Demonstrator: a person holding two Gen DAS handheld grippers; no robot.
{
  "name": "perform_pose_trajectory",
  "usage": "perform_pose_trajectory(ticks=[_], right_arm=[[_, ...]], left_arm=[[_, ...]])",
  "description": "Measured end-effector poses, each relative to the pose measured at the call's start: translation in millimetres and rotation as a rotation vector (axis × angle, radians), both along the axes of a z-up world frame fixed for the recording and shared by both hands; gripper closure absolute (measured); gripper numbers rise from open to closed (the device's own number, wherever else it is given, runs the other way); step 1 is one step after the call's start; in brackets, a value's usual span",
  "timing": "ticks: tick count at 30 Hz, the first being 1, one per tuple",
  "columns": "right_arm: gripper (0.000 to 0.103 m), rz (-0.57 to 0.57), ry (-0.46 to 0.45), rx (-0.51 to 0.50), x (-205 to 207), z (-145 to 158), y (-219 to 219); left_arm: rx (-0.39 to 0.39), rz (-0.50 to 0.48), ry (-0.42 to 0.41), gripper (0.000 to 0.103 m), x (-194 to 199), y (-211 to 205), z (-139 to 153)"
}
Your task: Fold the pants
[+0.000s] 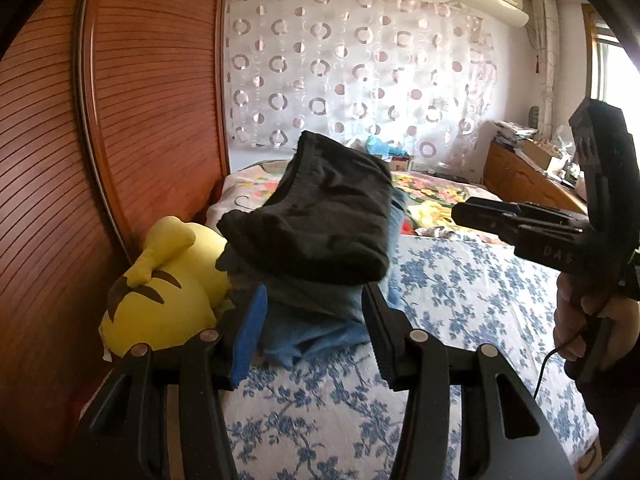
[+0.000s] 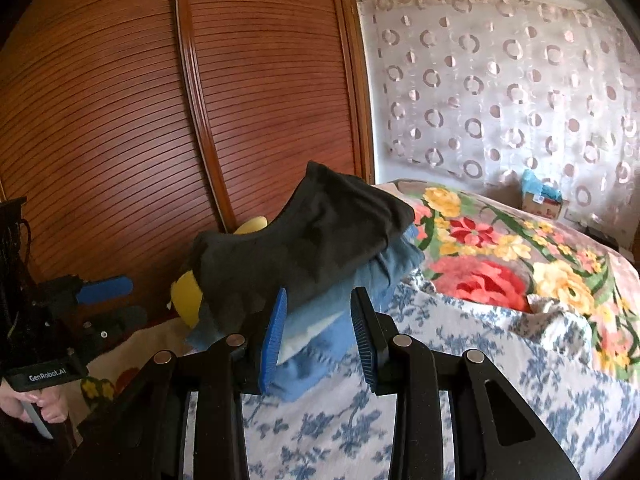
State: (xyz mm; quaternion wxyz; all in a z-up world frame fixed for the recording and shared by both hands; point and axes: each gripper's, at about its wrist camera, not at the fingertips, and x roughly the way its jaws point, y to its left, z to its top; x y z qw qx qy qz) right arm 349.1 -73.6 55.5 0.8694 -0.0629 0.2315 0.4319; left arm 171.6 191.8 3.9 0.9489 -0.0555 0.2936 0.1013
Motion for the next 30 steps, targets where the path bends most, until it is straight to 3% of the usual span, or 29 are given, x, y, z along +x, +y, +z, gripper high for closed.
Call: perform_pose_trajectory(ticks=[1, 3, 6, 10, 14, 19, 30], right_arm=[[0.068, -0.008, -0.001, -0.001, -3, 1, -2], [0.068, -0.027, -0.008, -0.007, -11, 2, -6], [0.058, -0.043, -0.010, 0.000, -26, 4, -11], [0.047, -0.059, -0.017, 0.004, -44, 4, -20], [0.035, -0.065, -0.029, 0.019, -63, 9, -27], [0.027, -0.108, -0.044, 0.028, -81, 12, -36], [0.025, -0.178, -0.070, 0.027, -122, 13, -55]], left_arm=[[-0.002, -0.005, -0.001, 0.048, -3, -1, 1], [-0.006, -0.017, -0.010, 0.033, -9, -3, 2], [-0.022, -0.035, -0.029, 0.022, -21, -7, 5], [-0.033, -0.063, -0.038, 0.010, -34, -12, 11], [0.010, -0.064, -0.063, 0.003, -49, -22, 18], [-0.003, -0.077, -0.091, 0.001, -64, -25, 28], [-0.012, -0.074, -0.148, 0.001, -76, -30, 34]])
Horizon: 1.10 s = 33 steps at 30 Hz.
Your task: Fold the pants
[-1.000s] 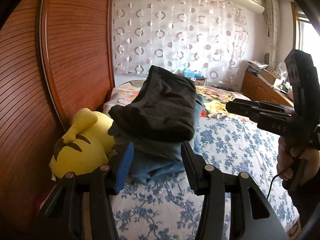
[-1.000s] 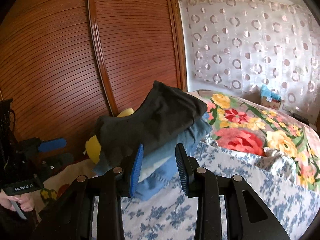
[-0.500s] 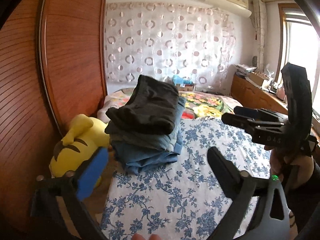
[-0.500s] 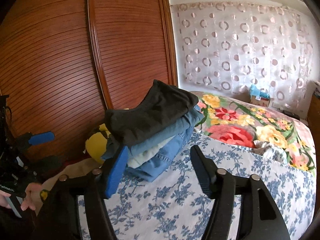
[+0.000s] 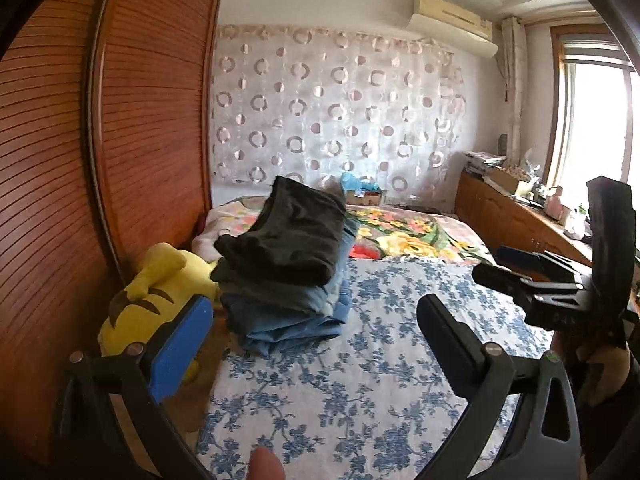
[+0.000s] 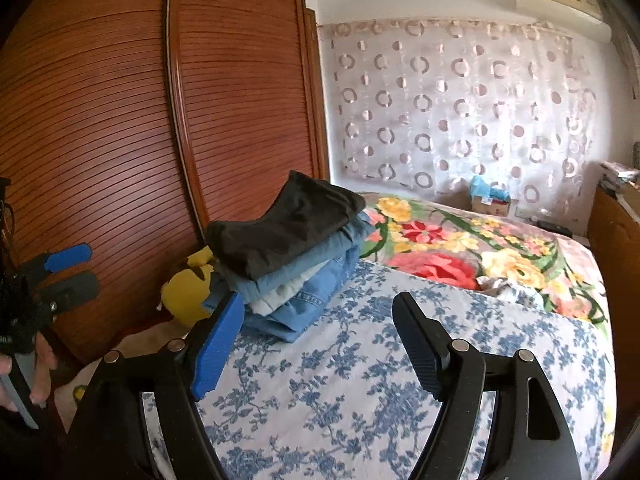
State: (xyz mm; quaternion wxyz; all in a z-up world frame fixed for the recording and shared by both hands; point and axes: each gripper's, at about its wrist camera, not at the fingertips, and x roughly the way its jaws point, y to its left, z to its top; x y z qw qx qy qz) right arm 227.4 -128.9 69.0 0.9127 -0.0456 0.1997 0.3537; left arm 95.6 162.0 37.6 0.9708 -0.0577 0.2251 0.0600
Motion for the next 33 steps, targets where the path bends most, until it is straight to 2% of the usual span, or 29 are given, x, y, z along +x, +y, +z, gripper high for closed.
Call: perform_pose_trajectory(ticks=[14, 21, 33], right_arm=[[0.024, -0.099, 0.002, 0.028, -56, -7, -31], [0.017, -0.146, 0.005, 0.019, -79, -5, -46], [0.016, -0.298, -0.001, 0.049, -127, -7, -80]], left_arm=[[0.031, -0.073, 0.020, 0.001, -8, -38, -9], [0.039, -0.105, 0.020, 0.001, -13, -59, -11], [0.018, -0.182, 0.059, 0.001, -20, -104, -28]])
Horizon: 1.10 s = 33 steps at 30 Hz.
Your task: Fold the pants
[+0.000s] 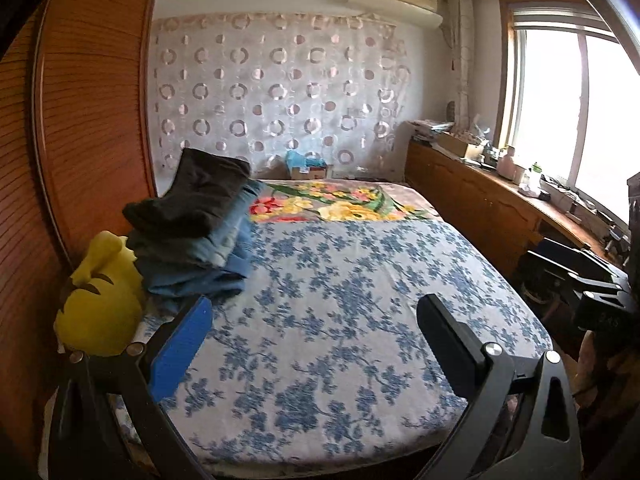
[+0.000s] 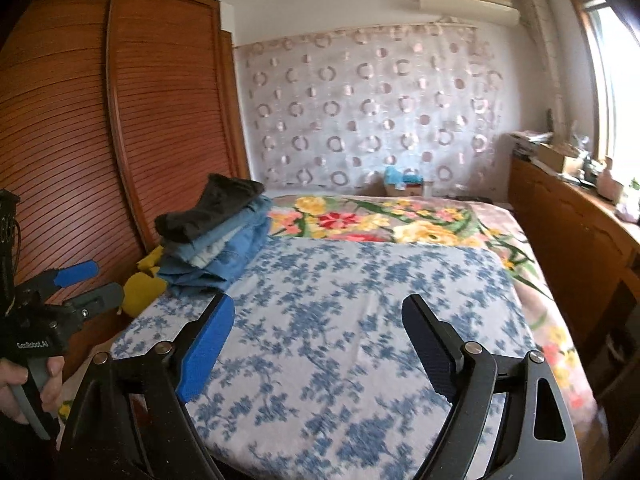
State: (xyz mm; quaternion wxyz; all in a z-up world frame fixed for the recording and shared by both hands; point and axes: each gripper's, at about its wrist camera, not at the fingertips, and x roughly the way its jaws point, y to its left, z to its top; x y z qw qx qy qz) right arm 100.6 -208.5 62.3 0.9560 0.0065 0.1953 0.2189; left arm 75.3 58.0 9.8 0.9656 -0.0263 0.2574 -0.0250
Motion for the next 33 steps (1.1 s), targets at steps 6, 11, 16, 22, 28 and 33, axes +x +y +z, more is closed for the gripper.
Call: perform_pose_trajectory(ticks=[6, 11, 16, 22, 28, 33], right_arm=[[0.016, -0.051, 0.005, 0.007, -15, -5, -15], [0.016, -0.075, -0.006, 0.004, -23, -3, -21], [0.016, -0.096, -0.032, 0.023, -29, 3, -24], [0.016, -0.112, -0.062, 0.036, -40, 5, -26], [0.016, -0.111, -0.083, 0.037, -44, 3, -25], [0.016, -0.118, -0.103, 0.037, -43, 3, -23]], left_arm=[[0.003, -0.023, -0.008, 0.001, 0, -20, 3], [0.019, -0.040, -0.017, 0.001, 0, -35, 11], [0.033, -0.055, -0.039, 0.001, -5, -44, 26], [0.045, -0.051, -0.065, 0.001, -15, -48, 39], [0.048, -0.037, -0.093, 0.001, -26, -44, 49], [0.055, -0.021, -0.106, 0.001, -34, -39, 52]])
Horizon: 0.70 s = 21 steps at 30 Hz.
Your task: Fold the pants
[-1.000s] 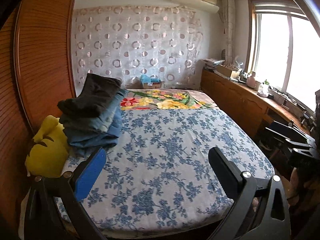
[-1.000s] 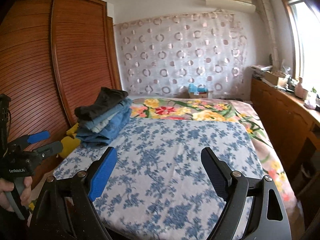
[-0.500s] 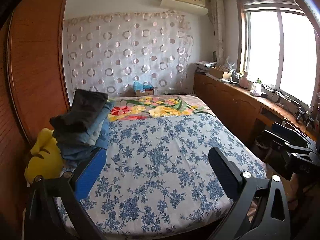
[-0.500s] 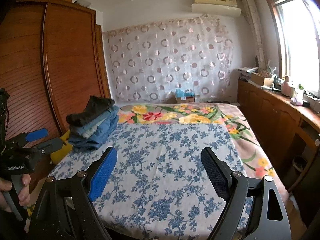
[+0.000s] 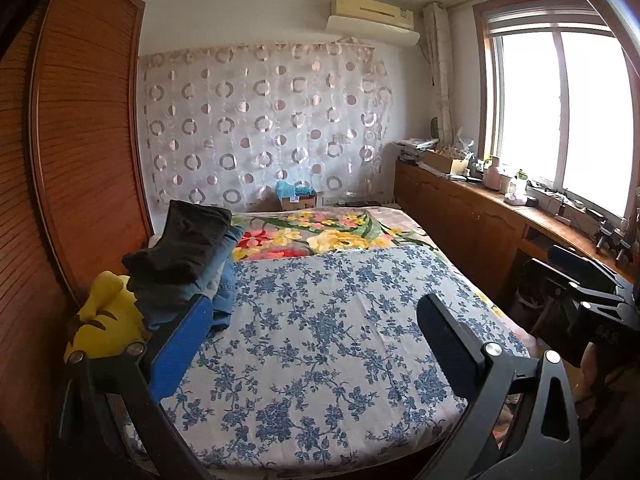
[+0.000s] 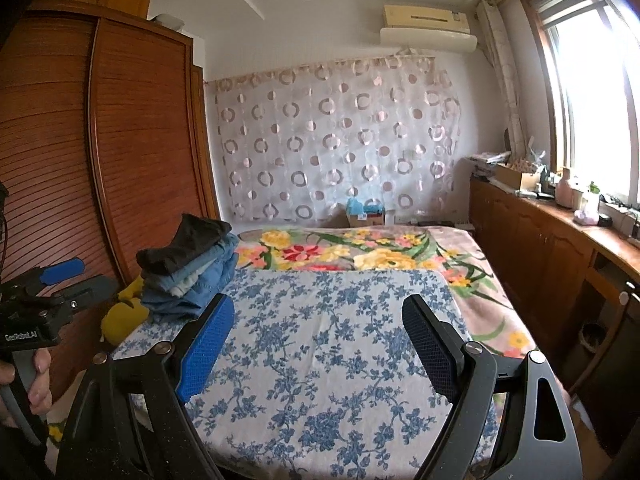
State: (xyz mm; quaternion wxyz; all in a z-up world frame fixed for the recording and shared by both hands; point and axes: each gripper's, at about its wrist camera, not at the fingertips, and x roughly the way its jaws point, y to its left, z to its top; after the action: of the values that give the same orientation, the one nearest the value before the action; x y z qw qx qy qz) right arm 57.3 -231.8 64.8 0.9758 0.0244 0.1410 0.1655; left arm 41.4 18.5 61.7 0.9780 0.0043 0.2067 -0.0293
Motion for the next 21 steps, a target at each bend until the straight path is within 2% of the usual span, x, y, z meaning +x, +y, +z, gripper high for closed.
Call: perform_pose_trajectory(ticks=[21], right_arm=[[0.016, 0.008, -0.003, -0.011, 6, -4, 1]], left_arm=[[-0.010, 0.045, -0.004, 0.001, -1, 11, -5]])
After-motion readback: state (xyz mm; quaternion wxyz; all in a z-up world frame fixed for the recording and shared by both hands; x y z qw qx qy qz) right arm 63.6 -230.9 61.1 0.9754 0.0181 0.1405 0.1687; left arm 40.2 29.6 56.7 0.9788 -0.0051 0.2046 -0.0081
